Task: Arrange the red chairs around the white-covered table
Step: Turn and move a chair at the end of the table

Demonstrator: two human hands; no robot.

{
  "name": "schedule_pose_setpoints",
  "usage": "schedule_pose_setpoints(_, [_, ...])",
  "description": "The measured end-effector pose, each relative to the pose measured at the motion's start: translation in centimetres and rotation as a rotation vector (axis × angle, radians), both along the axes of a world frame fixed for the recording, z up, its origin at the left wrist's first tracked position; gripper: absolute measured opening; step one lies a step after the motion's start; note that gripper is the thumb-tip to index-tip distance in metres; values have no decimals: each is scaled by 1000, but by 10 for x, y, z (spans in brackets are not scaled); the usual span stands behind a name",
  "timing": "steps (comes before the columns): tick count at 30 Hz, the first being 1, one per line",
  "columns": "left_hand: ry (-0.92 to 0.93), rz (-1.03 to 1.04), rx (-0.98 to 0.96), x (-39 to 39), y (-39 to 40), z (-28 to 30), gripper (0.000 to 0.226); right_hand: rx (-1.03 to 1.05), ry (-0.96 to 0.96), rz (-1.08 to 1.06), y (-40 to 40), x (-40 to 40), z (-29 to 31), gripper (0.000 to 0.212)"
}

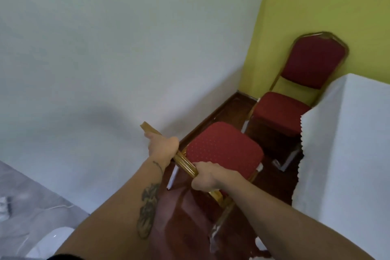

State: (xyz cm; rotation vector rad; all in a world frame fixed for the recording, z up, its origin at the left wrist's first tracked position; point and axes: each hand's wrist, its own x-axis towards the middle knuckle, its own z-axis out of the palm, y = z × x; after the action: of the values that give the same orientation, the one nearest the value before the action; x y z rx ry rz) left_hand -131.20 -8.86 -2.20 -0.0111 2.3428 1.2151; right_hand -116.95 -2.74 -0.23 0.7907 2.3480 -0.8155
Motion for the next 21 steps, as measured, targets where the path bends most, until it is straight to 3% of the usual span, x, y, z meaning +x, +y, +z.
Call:
schedule_pose_setpoints(4, [-32, -81, 48, -7, 9, -6, 101, -10, 17, -50, 0, 1, -2, 22])
schedule_pose_setpoints(7, [-81, -181, 53, -15, 18, -8, 107, 2, 27, -108, -1, 3, -4, 4])
schedule_pose_setpoints(10, [-115, -314, 25, -18, 30, -8, 111, 6, 1, -169, 1, 5, -8, 41])
schedule_pose_setpoints(17, [-105, -566, 18, -12, 87, -3, 97, -46, -48, -259, 28, 15, -12, 65])
schedule_pose_setpoints(21, [-74, -671, 15, -13, 130, -9, 80, -97, -61, -335, 54, 24, -18, 98])
